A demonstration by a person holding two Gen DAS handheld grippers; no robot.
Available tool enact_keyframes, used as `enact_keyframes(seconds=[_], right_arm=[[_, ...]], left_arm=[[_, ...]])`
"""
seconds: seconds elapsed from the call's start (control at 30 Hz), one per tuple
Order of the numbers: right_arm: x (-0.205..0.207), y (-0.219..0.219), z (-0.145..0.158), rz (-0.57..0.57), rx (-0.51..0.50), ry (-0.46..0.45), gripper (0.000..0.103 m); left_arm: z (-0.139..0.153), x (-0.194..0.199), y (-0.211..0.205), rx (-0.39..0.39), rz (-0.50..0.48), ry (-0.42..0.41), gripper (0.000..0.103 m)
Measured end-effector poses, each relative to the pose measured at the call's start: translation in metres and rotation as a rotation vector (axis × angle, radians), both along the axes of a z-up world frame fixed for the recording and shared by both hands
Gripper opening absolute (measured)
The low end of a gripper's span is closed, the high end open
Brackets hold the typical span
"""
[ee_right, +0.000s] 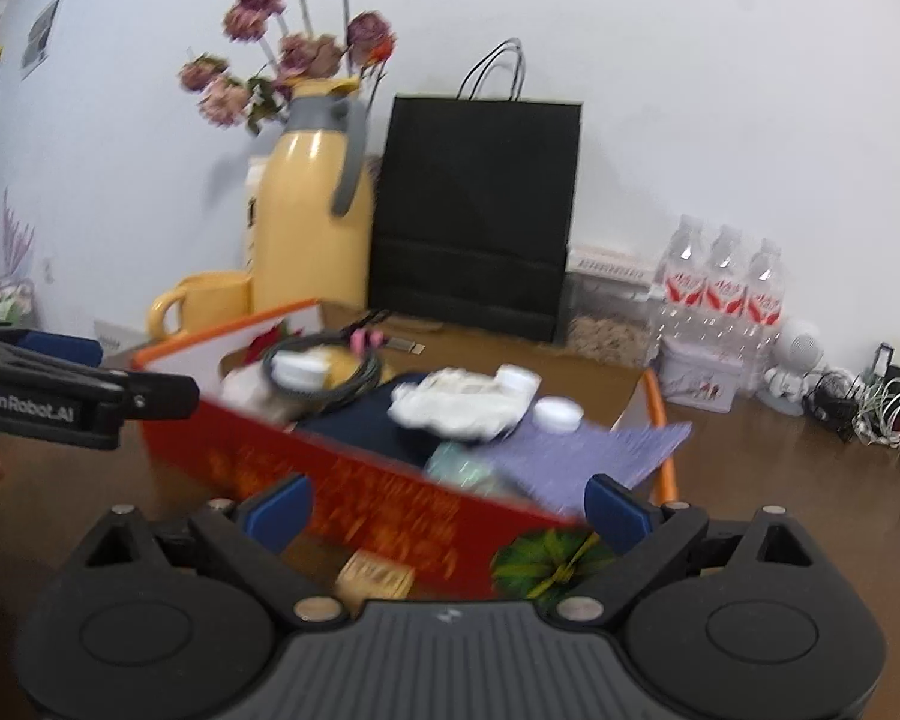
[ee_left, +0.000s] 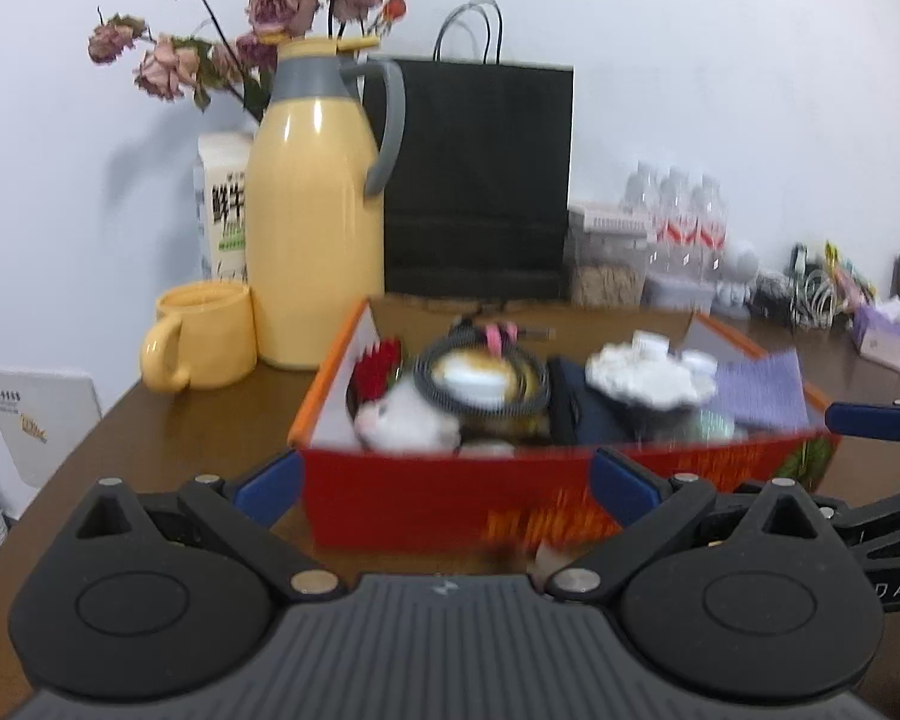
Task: Organize objects
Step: 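Grasp the small tan block on the table with right gripper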
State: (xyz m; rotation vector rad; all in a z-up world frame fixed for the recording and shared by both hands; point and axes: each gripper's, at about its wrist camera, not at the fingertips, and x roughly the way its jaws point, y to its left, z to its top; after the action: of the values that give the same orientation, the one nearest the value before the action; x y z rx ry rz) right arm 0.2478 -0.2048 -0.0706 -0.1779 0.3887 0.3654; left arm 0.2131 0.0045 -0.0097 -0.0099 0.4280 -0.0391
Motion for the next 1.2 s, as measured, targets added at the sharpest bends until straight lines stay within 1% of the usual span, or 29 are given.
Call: enact_keyframes(seconds=[0.07, 0.2, 0.27, 0.33, 0.4, 0.63, 0.7, 0.77, 0.9, 1.0, 1.07, 1.1, 1.2], right_arm=[[-0.004, 0.003, -0.005, 0.005, -0.01, 0.032, 0.087], [-0.003, 0.007, -0.015, 0.012, 0.003, 0.115, 0.079], [0.001, 0.009, -0.02, 0.009, 0.011, 0.161, 0.068], [0.006, 0.011, -0.024, 0.004, 0.024, 0.202, 0.063], [0.01, 0.013, -0.027, -0.01, 0.036, 0.228, 0.06], [0.02, 0.028, -0.032, -0.05, 0.048, 0.254, 0.058], [0.022, 0.03, -0.032, -0.062, 0.044, 0.255, 0.055], [0.023, 0.031, -0.033, -0.068, 0.046, 0.26, 0.045], [0.024, 0.034, -0.034, -0.071, 0.049, 0.262, 0.04], [0.024, 0.036, -0.034, -0.077, 0.044, 0.261, 0.038], [0.024, 0.034, -0.034, -0.083, 0.046, 0.259, 0.032], [0.025, 0.034, -0.034, -0.082, 0.05, 0.259, 0.03], [0.024, 0.034, -0.034, -0.064, 0.06, 0.262, 0.03]], left_arm=[[-0.004, -0.004, 0.003, 0.002, 0.009, 0.022, 0.103], [-0.008, -0.011, 0.011, -0.02, 0.032, 0.049, 0.103], [-0.01, -0.012, 0.015, -0.033, 0.042, 0.064, 0.103], [-0.011, -0.012, 0.018, -0.044, 0.044, 0.077, 0.103], [-0.011, -0.014, 0.02, -0.055, 0.043, 0.08, 0.103], [-0.01, -0.017, 0.018, -0.06, 0.025, 0.079, 0.103], [-0.01, -0.018, 0.018, -0.06, 0.022, 0.08, 0.103], [-0.01, -0.018, 0.017, -0.06, 0.019, 0.079, 0.103], [-0.01, -0.019, 0.017, -0.06, 0.016, 0.077, 0.103], [-0.01, -0.018, 0.016, -0.059, 0.018, 0.081, 0.103], [-0.011, -0.017, 0.016, -0.058, 0.018, 0.085, 0.103], [-0.011, -0.017, 0.016, -0.057, 0.019, 0.088, 0.103], [-0.013, -0.015, 0.016, -0.055, 0.022, 0.097, 0.103]])
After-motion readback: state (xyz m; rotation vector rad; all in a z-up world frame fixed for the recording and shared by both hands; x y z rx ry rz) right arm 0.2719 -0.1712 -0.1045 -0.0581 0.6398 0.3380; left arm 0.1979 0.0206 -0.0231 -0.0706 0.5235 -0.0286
